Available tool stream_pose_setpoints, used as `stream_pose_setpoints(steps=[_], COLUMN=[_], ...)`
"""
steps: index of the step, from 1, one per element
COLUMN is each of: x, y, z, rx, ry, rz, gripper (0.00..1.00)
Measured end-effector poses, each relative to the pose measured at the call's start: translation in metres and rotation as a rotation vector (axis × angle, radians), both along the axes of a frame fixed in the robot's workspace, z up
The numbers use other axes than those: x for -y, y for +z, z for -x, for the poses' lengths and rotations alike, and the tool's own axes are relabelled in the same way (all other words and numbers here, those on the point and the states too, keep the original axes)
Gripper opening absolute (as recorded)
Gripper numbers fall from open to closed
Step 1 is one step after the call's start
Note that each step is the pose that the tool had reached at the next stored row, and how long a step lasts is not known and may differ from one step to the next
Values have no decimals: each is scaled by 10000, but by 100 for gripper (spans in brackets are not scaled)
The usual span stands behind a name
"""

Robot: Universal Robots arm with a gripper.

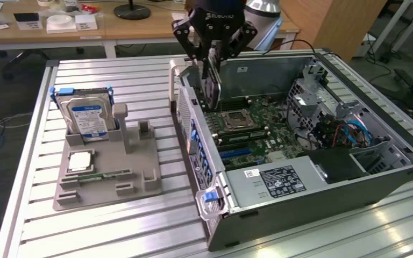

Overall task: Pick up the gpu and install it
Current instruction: 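Pick up the gpu and move the gpu toward the slot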

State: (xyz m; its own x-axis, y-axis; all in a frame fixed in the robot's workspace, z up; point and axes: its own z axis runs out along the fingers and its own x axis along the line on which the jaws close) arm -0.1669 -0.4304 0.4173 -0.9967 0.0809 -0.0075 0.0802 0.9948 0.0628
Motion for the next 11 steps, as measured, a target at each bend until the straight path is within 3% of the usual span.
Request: stream_pose_setpoints(steps=[11], x=[0], y=[0], z=[-380], rx=[-16], ry=[1], rz=[-2], gripper=[27])
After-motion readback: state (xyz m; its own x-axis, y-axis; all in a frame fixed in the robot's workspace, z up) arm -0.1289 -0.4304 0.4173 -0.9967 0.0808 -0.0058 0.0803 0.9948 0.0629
